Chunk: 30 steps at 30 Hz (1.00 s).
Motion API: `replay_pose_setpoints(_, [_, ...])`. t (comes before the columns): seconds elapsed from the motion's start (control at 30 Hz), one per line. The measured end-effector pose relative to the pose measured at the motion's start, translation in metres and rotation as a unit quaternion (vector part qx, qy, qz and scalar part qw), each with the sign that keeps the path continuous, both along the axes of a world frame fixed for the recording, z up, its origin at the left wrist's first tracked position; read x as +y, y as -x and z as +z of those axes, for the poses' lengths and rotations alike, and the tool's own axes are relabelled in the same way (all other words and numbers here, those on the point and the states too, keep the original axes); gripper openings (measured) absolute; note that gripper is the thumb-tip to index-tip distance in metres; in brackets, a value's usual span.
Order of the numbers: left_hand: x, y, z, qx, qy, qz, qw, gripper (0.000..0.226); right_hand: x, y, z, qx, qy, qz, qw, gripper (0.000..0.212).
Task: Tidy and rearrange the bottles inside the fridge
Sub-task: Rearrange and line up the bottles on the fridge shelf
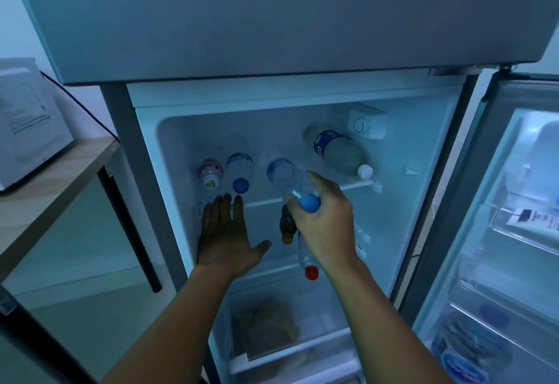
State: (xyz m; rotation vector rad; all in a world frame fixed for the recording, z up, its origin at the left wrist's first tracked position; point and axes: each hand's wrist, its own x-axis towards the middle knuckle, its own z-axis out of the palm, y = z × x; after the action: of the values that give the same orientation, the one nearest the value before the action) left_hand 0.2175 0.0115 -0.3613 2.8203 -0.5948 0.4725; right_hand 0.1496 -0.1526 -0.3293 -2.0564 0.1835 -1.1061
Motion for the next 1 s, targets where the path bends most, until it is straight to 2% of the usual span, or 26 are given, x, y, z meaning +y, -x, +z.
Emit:
replay_pose_setpoints(0.1, [0.001,-0.002,-0.002,-0.006,0.004,-0.001,1.0,0.111,0.003,-0.016,-0.004,0.063,0.025,0.018,0.998,0.035])
replay_pose_setpoints(0.2, [0.0,-0.003,-0.006,-0.015,0.007,0.001,1.0,0.112,0.014,-0.034,-0.002,0.109,0.057,0.015,0.992,0.051])
replay_pose_setpoints(0.27, [0.0,-0.004,-0.008,-0.022,0.006,0.001,1.0,0.112,0.018,-0.051,0.002,0.131,0.059,0.02,0.989,0.051])
replay_pose_setpoints(0.37, [0.0,-0.006,-0.01,-0.028,0.011,0.002,1.0,0.114,0.021,-0.077,0.003,0.128,0.074,0.034,0.988,0.04])
replay_pose_setpoints(0.6, [0.001,-0.005,-0.011,-0.029,0.01,0.004,1.0,0.116,0.023,-0.098,-0.004,0.095,0.014,0.046,0.994,0.023])
replay_pose_setpoints(0.83, [0.001,-0.002,-0.007,-0.025,0.012,0.007,1.0,0.116,0.017,-0.109,0.008,0.171,0.049,0.029,0.984,0.045])
replay_pose_setpoints(0.93, [0.0,-0.002,-0.006,-0.025,-0.004,0.005,1.0,0.117,0.014,-0.105,0.01,0.208,0.027,0.083,0.974,0.061])
replay_pose_setpoints(1.0, [0.0,-0.004,-0.007,-0.022,-0.01,0.009,1.0,0.118,0.013,-0.097,0.008,0.185,-0.021,0.138,0.973,0.052])
